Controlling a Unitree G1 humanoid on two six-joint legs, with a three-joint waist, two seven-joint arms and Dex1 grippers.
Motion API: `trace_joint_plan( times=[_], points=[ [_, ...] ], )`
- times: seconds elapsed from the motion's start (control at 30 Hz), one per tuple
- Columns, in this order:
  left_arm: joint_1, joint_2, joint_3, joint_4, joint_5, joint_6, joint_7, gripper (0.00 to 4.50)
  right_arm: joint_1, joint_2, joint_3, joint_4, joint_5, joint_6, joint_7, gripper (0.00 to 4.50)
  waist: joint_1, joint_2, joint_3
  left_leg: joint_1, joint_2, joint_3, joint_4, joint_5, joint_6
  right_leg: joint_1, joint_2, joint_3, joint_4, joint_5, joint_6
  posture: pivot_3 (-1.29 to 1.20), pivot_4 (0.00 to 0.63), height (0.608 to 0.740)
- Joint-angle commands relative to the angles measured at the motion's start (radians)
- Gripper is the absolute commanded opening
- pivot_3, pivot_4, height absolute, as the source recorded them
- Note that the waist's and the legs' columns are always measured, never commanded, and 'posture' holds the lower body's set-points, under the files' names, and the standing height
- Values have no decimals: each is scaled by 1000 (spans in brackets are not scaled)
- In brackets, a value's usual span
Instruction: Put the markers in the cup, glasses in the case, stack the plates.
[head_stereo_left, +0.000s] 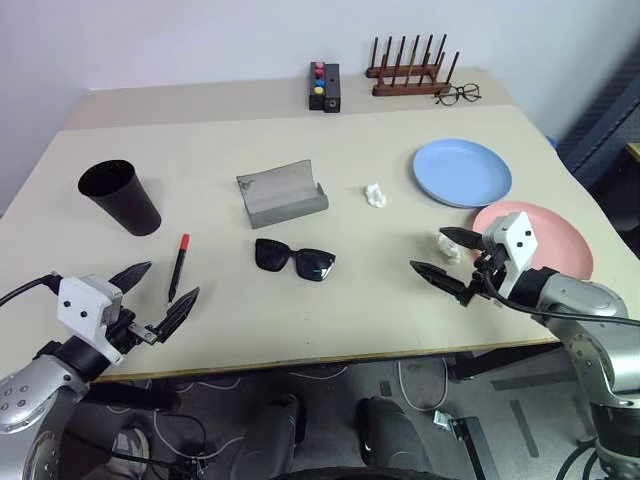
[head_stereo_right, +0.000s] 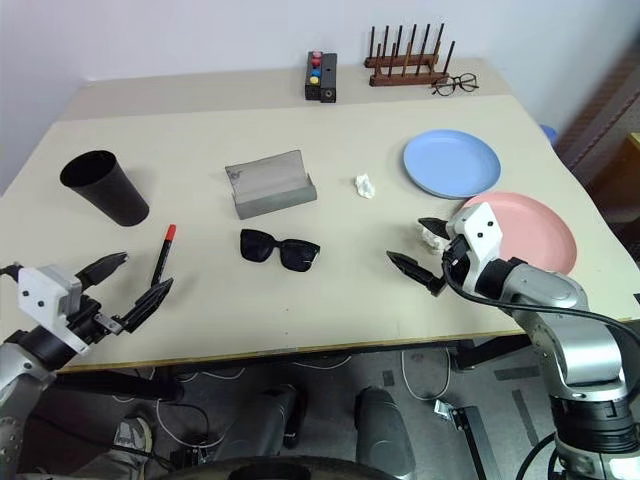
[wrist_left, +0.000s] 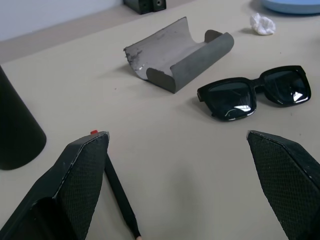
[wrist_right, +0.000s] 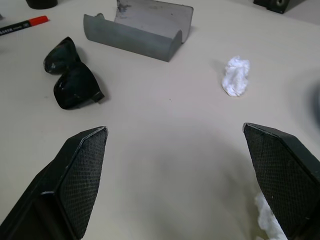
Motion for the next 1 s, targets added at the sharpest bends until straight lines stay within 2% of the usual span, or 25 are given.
trace_joint_plan(
  times=[0.03, 0.5, 0.87, 1.0],
  points=[
    [-7, 6, -1, -35, -4, 12, 8, 4500, 1, 8, -6, -19, 3, -29, 2, 4431, 1, 0, 0, 0, 0, 0, 0, 0, 0, 0, 0, 0, 0, 0, 0, 0, 150, 740],
    [37, -21, 0, -44, -5, -12, -5, 4500, 7, 7, 3, 26, 6, -66, 31, 4431, 0, 0, 0, 0, 0, 0, 0, 0, 0, 0, 0, 0, 0, 0, 0, 0, 150, 740],
    [-84, -88, -122, 13, 48, -18, 53, 4500, -62, -3, 10, 142, -24, -127, 59, 4431, 1, 0, 0, 0, 0, 0, 0, 1, 2, 0, 0, -1, 0, 0, 0, 0, 150, 740],
    [-92, -77, -122, 24, 51, -22, 41, 4500, -80, 7, 31, 156, -30, -145, 78, 4431, -2, 0, 0, 0, 0, 0, 0, 2, 3, 0, 0, -1, 0, 0, 0, 0, 150, 740]
  ],
)
